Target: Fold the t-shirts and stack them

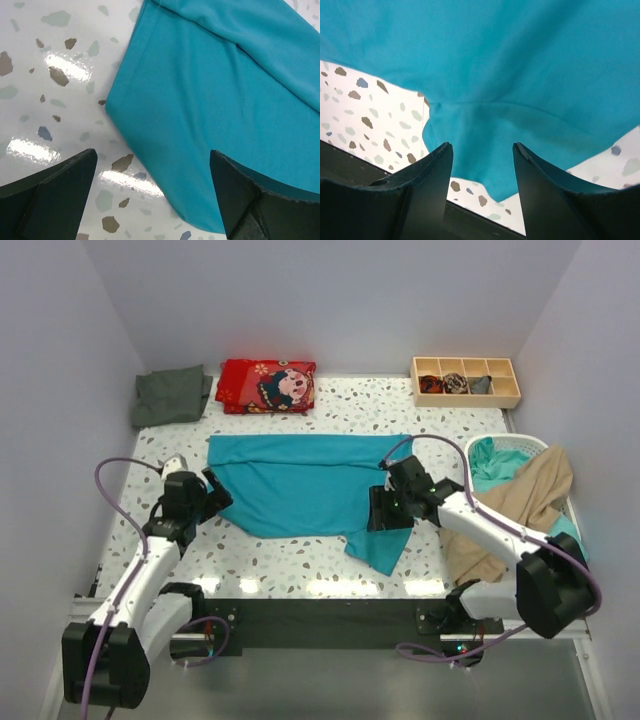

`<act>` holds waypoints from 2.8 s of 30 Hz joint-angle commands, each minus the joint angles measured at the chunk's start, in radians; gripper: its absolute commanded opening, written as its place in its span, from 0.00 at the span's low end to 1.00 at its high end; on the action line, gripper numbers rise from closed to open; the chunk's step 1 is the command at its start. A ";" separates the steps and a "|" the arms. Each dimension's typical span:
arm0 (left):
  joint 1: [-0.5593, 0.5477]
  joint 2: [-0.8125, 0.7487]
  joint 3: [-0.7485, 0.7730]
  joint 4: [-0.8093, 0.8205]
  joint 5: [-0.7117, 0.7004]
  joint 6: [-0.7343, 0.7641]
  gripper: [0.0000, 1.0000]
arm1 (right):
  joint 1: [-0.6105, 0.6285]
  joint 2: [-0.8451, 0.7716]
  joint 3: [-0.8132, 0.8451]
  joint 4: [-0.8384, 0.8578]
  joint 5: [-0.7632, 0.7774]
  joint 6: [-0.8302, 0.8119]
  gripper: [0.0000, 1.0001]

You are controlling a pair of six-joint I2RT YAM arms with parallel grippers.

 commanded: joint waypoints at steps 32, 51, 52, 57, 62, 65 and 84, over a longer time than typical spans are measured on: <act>-0.052 0.301 -0.032 0.337 0.006 -0.059 0.39 | 0.172 0.163 0.042 0.086 0.072 0.029 0.52; -0.044 0.807 0.596 0.024 0.203 0.223 0.55 | 0.174 0.412 0.091 0.065 0.017 -0.002 0.48; -0.047 0.900 0.625 0.018 0.222 0.220 0.59 | 0.172 0.412 0.088 0.066 0.016 -0.002 0.48; -0.078 0.923 0.674 0.013 0.196 0.204 0.63 | 0.172 0.402 0.093 0.045 0.028 -0.019 0.48; -0.102 0.664 0.481 0.061 0.110 0.165 0.80 | 0.172 0.409 0.105 0.051 0.024 -0.018 0.48; -0.104 0.466 0.336 0.102 0.076 0.139 0.92 | 0.172 0.421 0.117 0.052 0.020 -0.024 0.48; -0.104 0.153 0.059 -0.056 0.025 -0.073 1.00 | 0.174 0.340 0.114 -0.017 0.033 -0.057 0.48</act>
